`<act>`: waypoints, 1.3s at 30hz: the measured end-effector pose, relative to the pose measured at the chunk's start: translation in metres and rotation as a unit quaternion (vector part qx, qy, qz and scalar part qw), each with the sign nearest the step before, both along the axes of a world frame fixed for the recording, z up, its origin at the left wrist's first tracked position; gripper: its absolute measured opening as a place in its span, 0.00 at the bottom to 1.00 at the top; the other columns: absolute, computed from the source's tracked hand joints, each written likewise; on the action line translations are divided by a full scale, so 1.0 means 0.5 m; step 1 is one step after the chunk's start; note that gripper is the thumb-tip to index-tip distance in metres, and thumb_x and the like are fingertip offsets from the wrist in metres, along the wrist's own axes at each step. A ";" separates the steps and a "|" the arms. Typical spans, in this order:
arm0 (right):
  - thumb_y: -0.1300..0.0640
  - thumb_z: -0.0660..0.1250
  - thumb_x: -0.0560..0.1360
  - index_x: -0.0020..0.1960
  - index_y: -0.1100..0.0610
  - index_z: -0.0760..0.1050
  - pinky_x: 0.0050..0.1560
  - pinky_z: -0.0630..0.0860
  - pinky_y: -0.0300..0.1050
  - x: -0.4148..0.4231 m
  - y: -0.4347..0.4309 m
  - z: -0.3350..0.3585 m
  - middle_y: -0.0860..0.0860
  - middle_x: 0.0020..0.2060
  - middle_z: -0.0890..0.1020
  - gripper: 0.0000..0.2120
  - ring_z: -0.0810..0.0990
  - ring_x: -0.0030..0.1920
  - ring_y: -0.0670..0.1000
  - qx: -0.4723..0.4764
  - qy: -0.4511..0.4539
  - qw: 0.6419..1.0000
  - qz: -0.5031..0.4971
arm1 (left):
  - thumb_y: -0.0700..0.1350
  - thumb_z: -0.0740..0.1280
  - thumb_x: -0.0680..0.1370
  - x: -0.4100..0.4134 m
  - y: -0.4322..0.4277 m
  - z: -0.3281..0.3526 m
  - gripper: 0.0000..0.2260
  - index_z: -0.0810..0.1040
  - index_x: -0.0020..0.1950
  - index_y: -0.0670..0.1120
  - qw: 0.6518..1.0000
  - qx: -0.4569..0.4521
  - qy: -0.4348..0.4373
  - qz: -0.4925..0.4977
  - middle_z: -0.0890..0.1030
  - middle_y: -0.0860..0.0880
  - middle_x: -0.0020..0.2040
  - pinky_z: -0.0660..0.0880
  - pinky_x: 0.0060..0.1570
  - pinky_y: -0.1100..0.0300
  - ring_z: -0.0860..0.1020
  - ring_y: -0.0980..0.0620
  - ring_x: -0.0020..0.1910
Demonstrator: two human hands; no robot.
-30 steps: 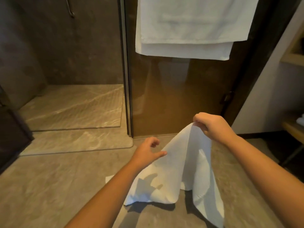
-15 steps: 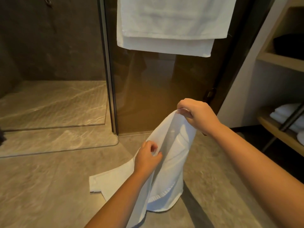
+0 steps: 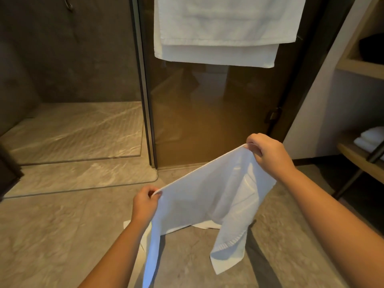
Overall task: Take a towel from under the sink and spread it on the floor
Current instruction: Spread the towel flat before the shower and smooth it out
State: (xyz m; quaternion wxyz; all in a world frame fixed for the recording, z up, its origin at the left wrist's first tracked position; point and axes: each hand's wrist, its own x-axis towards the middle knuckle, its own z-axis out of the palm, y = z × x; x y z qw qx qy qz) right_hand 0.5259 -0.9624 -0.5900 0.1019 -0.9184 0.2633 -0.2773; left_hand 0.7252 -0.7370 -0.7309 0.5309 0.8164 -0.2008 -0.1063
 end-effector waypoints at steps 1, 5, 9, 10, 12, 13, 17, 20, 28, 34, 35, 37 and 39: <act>0.59 0.70 0.71 0.44 0.54 0.72 0.37 0.69 0.34 -0.006 -0.003 -0.003 0.52 0.43 0.78 0.07 0.74 0.41 0.48 -0.002 -0.004 1.000 -0.006 | 0.38 0.67 0.73 0.011 0.005 0.020 0.08 0.75 0.36 0.48 1.000 -0.018 -0.009 0.006 0.77 0.50 0.34 0.67 0.31 0.63 0.74 0.49 0.36; 0.59 0.67 0.72 0.46 0.57 0.74 0.36 0.68 0.34 -0.056 -0.022 0.003 0.54 0.43 0.78 0.04 0.73 0.41 0.49 0.003 -0.045 0.998 -0.051 | 0.40 0.71 0.70 0.022 0.026 0.131 0.13 0.78 0.29 0.55 0.995 -0.087 -0.045 -0.026 0.79 0.58 0.31 0.68 0.32 0.65 0.76 0.59 0.32; 0.60 0.66 0.73 0.45 0.61 0.76 0.40 0.69 0.41 -0.120 -0.016 0.008 0.57 0.42 0.78 0.04 0.74 0.42 0.51 0.008 -0.098 0.993 -0.070 | 0.42 0.73 0.68 -0.006 0.046 0.228 0.15 0.80 0.28 0.62 0.986 -0.097 -0.094 -0.096 0.80 0.67 0.29 0.69 0.30 0.76 0.76 0.69 0.31; 0.61 0.66 0.73 0.45 0.62 0.77 0.40 0.69 0.42 -0.135 -0.012 0.010 0.57 0.41 0.78 0.04 0.74 0.42 0.52 0.002 -0.108 0.991 -0.072 | 0.42 0.73 0.69 -0.015 0.050 0.248 0.15 0.80 0.29 0.62 0.984 -0.106 -0.098 -0.109 0.80 0.67 0.29 0.68 0.29 0.78 0.75 0.69 0.30; 0.61 0.66 0.73 0.44 0.62 0.77 0.39 0.69 0.38 -0.160 -0.001 0.017 0.54 0.40 0.77 0.04 0.74 0.42 0.53 0.003 -0.124 0.989 -0.078 | 0.42 0.72 0.69 -0.033 0.056 0.285 0.14 0.81 0.30 0.61 0.979 -0.127 -0.097 -0.129 0.80 0.64 0.28 0.68 0.26 0.77 0.75 0.67 0.27; 0.61 0.66 0.73 0.44 0.62 0.77 0.40 0.69 0.36 -0.170 0.005 0.020 0.53 0.40 0.76 0.03 0.74 0.41 0.53 0.008 -0.132 0.988 -0.079 | 0.41 0.72 0.69 -0.041 0.058 0.303 0.14 0.81 0.30 0.60 0.976 -0.141 -0.091 -0.135 0.80 0.63 0.26 0.68 0.25 0.76 0.75 0.66 0.26; 0.58 0.66 0.73 0.43 0.57 0.77 0.41 0.70 0.36 -0.185 0.013 0.035 0.51 0.39 0.76 0.03 0.73 0.40 0.48 0.023 -0.183 0.979 -0.089 | 0.40 0.71 0.67 -0.053 0.061 0.362 0.09 0.83 0.30 0.53 0.963 -0.208 -0.037 -0.169 0.79 0.57 0.22 0.69 0.21 0.73 0.74 0.62 0.21; 0.57 0.66 0.73 0.43 0.54 0.76 0.41 0.69 0.35 -0.162 -0.007 0.043 0.49 0.39 0.76 0.01 0.74 0.39 0.44 0.022 -0.204 0.976 -0.071 | 0.42 0.71 0.64 -0.014 0.048 0.366 0.02 0.83 0.31 0.47 0.962 -0.200 0.009 -0.188 0.80 0.54 0.23 0.71 0.22 0.71 0.76 0.60 0.22; 0.57 0.67 0.74 0.43 0.61 0.77 0.41 0.74 0.50 0.008 -0.108 -0.188 0.55 0.39 0.79 0.07 0.76 0.41 0.55 0.125 0.025 0.992 -0.024 | 0.39 0.71 0.72 0.134 -0.045 0.063 0.07 0.80 0.37 0.35 0.989 0.071 0.096 -0.086 0.78 0.44 0.30 0.68 0.26 0.64 0.71 0.50 0.28; 0.63 0.62 0.75 0.53 0.62 0.74 0.51 0.73 0.54 0.177 -0.177 -0.338 0.62 0.51 0.77 0.08 0.75 0.51 0.62 0.114 0.111 0.986 -0.041 | 0.37 0.69 0.73 0.211 -0.109 -0.090 0.06 0.80 0.48 0.38 0.983 0.172 -0.043 0.054 0.81 0.35 0.47 0.71 0.43 0.55 0.78 0.38 0.46; 0.66 0.61 0.75 0.58 0.62 0.72 0.54 0.72 0.54 0.202 -0.181 -0.359 0.63 0.56 0.74 0.12 0.74 0.55 0.64 0.108 0.116 0.986 -0.049 | 0.38 0.68 0.73 0.217 -0.119 -0.111 0.12 0.77 0.55 0.38 0.974 0.212 -0.068 0.052 0.78 0.34 0.55 0.72 0.49 0.52 0.76 0.37 0.53; 0.68 0.59 0.74 0.67 0.59 0.66 0.61 0.68 0.54 0.224 -0.168 -0.414 0.62 0.63 0.70 0.21 0.69 0.62 0.63 0.113 0.137 0.983 -0.037 | 0.41 0.69 0.72 0.194 -0.124 -0.161 0.20 0.72 0.63 0.41 0.957 0.269 -0.107 0.026 0.73 0.35 0.62 0.70 0.58 0.47 0.72 0.36 0.59; 0.65 0.59 0.75 0.69 0.56 0.64 0.63 0.65 0.51 0.200 -0.134 -0.486 0.59 0.66 0.68 0.23 0.66 0.65 0.60 0.129 0.172 0.977 0.015 | 0.43 0.70 0.72 0.127 -0.112 -0.222 0.20 0.72 0.63 0.42 0.948 0.295 -0.117 -0.036 0.73 0.38 0.63 0.69 0.59 0.49 0.72 0.38 0.60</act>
